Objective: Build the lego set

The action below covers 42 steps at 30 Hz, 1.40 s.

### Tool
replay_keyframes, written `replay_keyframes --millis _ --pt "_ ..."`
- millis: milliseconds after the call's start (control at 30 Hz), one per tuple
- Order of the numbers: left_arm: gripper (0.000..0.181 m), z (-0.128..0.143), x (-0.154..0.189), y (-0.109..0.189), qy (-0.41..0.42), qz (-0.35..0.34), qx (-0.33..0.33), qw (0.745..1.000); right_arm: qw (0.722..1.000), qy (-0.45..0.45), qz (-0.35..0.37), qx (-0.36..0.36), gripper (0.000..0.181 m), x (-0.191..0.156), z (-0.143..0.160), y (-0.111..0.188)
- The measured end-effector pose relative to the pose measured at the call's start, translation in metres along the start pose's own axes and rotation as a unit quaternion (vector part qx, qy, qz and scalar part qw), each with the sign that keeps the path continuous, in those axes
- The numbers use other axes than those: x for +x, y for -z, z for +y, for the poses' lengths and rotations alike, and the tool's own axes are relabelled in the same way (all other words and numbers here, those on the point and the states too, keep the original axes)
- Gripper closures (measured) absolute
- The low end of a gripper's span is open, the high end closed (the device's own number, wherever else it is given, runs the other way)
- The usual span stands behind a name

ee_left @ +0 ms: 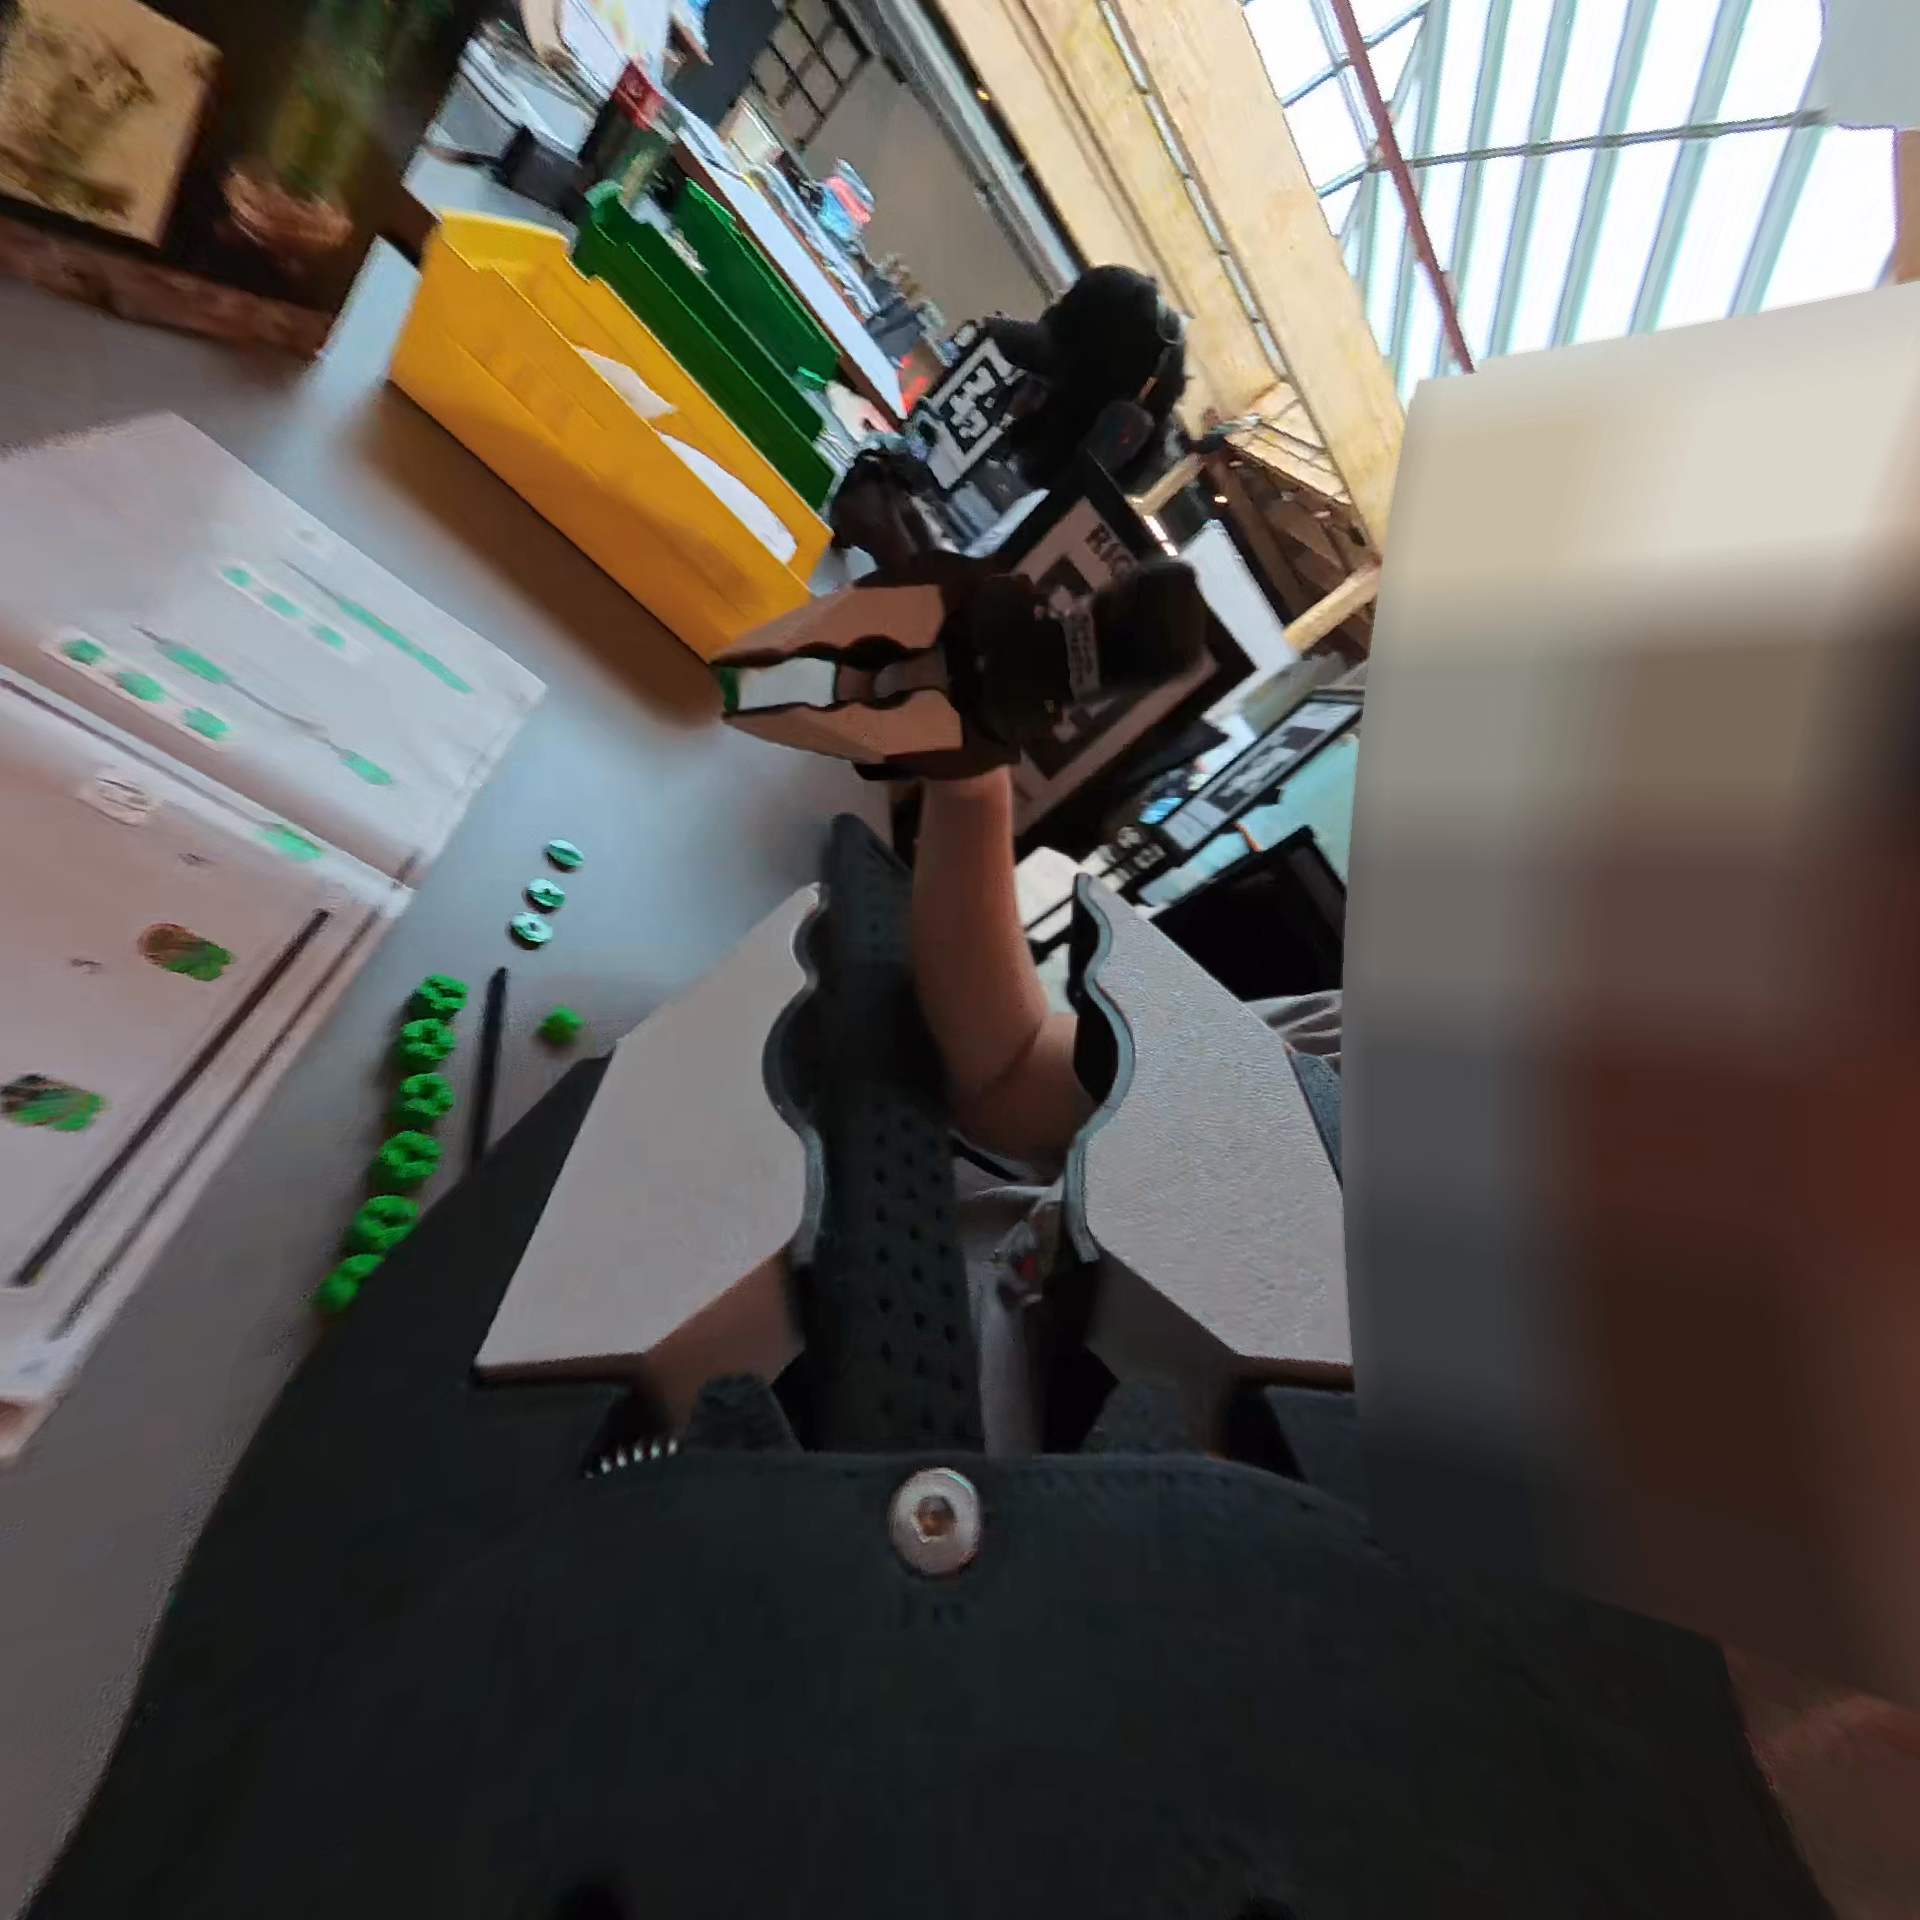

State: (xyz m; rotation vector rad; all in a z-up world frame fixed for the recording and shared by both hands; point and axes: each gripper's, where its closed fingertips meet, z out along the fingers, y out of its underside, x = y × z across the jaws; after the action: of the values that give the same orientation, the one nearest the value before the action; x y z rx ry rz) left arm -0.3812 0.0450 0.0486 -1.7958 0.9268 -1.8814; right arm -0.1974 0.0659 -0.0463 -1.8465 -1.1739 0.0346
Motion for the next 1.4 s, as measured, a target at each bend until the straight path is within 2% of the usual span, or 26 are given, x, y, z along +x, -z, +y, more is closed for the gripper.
replay_keyframes --millis 67,133,200,367,533,967,1133,1233,1333,1400 --pt "0.141 -0.005 0.002 0.012 -0.03 -0.03 0.002 0.999 0.99 -0.057 -0.07 -0.105 0.167 -0.009 0.064 -0.01" --pt "0.142 -0.009 0.007 0.023 -0.05 -0.05 0.0 0.998 0.981 -0.055 -0.083 -0.164 0.167 -0.011 0.098 -0.018" --pt "0.144 -0.014 0.014 0.035 -0.066 -0.062 0.008 0.996 0.972 -0.064 -0.097 -0.205 0.167 -0.016 0.112 -0.023" --pt "0.145 -0.027 0.028 0.063 -0.096 -0.095 0.037 0.99 0.961 -0.086 -0.118 -0.234 0.167 -0.023 0.124 -0.029" --pt "0.144 -0.035 0.04 0.077 -0.11 -0.109 0.064 0.986 0.957 -0.104 -0.135 -0.235 0.166 -0.026 0.125 -0.036" --pt "0.141 -0.04 0.052 0.1 -0.13 -0.133 0.08 0.979 0.957 -0.11 -0.144 -0.227 0.165 -0.027 0.126 -0.04" --pt "0.141 -0.046 0.058 0.117 -0.138 -0.143 0.103 0.975 0.958 -0.113 -0.14 -0.222 0.162 -0.025 0.126 -0.04" --pt "0.14 -0.048 0.063 0.131 -0.146 -0.155 0.114 0.97 0.96 -0.108 -0.127 -0.224 0.154 -0.022 0.127 -0.039" --pt "0.135 -0.055 0.06 0.165 -0.167 -0.229 0.142 0.949 0.97 -0.112 -0.125 -0.174 0.151 -0.019 0.108 -0.035" --pt "0.135 -0.06 0.05 0.204 -0.182 -0.331 0.169 0.91 0.982 -0.11 -0.101 -0.117 0.149 -0.008 0.087 -0.03"
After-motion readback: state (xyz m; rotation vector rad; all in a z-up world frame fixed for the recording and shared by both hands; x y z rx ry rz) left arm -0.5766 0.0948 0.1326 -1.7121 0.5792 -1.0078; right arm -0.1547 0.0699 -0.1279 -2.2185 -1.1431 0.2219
